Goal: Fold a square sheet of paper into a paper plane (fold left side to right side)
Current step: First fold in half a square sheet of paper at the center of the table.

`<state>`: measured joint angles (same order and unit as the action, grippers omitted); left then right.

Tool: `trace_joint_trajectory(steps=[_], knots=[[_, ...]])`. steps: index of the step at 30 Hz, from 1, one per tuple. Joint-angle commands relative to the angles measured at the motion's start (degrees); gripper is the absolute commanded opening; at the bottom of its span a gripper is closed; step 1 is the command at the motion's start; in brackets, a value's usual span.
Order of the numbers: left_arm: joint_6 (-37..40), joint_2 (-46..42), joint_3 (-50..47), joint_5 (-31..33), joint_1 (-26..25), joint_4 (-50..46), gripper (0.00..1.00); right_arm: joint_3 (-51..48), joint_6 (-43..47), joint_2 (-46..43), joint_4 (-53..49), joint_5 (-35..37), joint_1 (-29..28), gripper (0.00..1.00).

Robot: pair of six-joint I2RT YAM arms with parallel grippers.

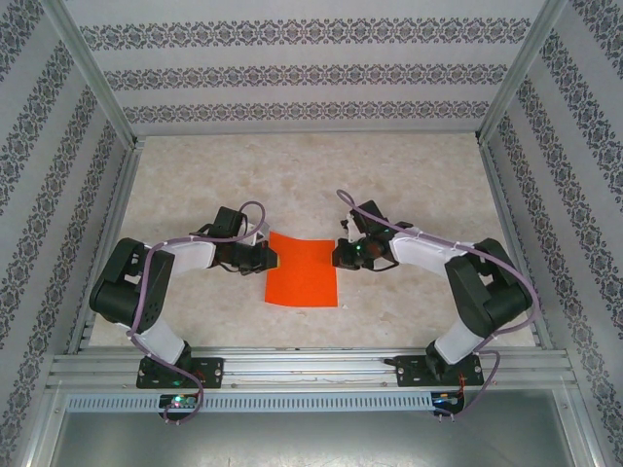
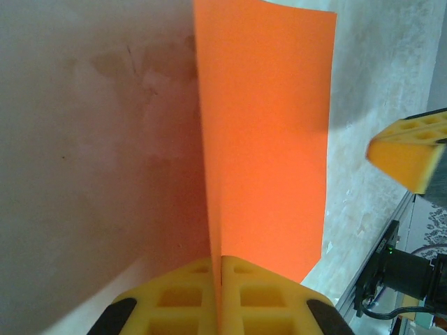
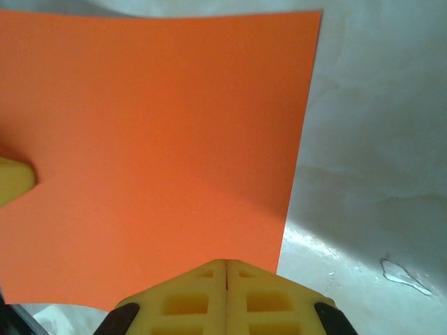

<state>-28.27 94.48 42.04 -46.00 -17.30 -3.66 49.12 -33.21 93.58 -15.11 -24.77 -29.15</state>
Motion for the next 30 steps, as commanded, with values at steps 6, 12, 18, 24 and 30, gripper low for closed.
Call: trace_joint_trajectory(steps=[6,12,18,24,30], knots=[[-1.6,-1.6,1.4,-1.6,-0.6,-2.2,0.20,1.6,-0.6,4.9,-1.9,3.3,-1.1,0.03],[-8.7,-3.8,1.3,-6.9,-0.6,3.3,0.38,2.0,0.6,7.4,-4.2,5.4,-1.7,0.03],[-16.0,-3.6,1.9,-11.1,-1.9,10.7,0.48,2.1,1.0,8.4,-4.2,6.2,-2.4,0.04],[-17.7,0.6,4.5,-10.8,-5.5,14.0,0.50,2.0,0.8,7.3,-2.8,5.4,-2.7,0.04],[-18.6,4.9,6.4,-9.4,-7.3,16.4,0.51,0.7,-0.1,4.4,0.1,3.7,-2.7,0.06]])
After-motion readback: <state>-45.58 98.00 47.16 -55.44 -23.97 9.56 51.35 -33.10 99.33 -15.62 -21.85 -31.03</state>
